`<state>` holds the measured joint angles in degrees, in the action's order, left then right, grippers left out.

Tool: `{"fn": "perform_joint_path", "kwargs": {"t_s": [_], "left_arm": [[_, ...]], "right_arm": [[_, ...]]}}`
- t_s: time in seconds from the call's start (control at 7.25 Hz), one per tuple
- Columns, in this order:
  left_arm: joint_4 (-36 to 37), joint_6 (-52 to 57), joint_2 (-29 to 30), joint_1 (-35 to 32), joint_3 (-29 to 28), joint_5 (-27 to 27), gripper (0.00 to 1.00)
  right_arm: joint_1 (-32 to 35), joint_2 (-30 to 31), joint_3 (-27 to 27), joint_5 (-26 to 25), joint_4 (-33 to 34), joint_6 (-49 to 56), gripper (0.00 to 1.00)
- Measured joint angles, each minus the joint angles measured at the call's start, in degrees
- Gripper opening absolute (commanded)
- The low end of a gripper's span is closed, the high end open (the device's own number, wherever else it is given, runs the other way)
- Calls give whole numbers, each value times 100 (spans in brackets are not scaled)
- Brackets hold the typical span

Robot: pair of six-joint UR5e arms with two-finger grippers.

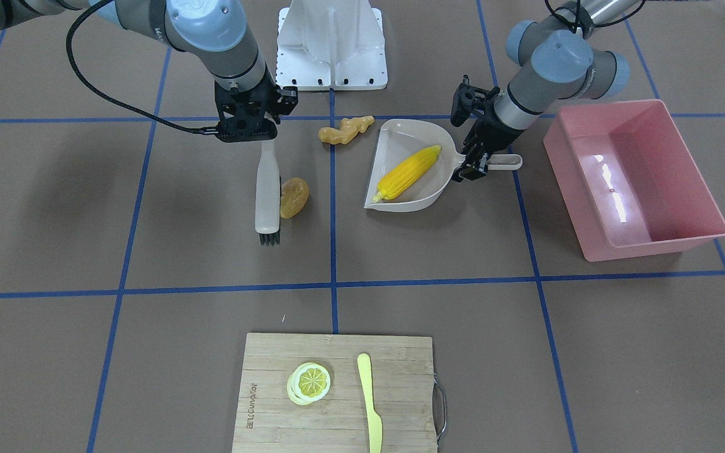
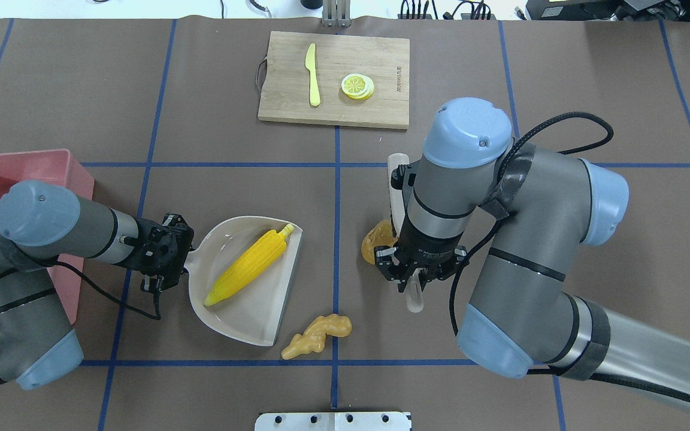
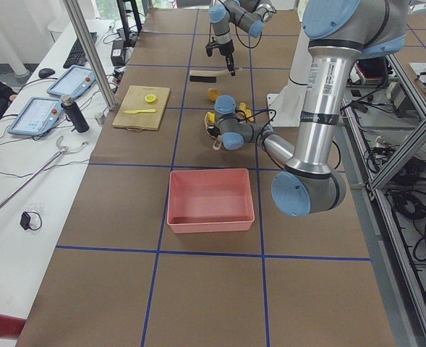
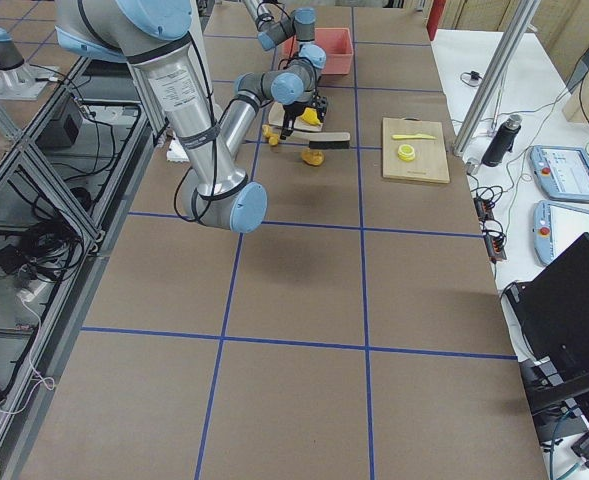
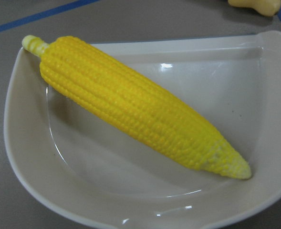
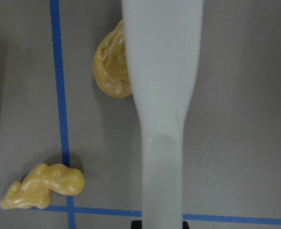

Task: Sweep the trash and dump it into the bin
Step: 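Pull the brush behind the potato with right gripper while left gripper turns dustpan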

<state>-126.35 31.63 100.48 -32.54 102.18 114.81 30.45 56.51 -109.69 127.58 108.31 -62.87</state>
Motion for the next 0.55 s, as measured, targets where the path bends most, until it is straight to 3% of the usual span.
{"fn": "perform_joint_path", "kwargs": {"t_s": [0.55], "left_arm": [[407,7,96,5,46,14,0]], "right_arm": [[-214,319,-67,-179,21,73,0]]}}
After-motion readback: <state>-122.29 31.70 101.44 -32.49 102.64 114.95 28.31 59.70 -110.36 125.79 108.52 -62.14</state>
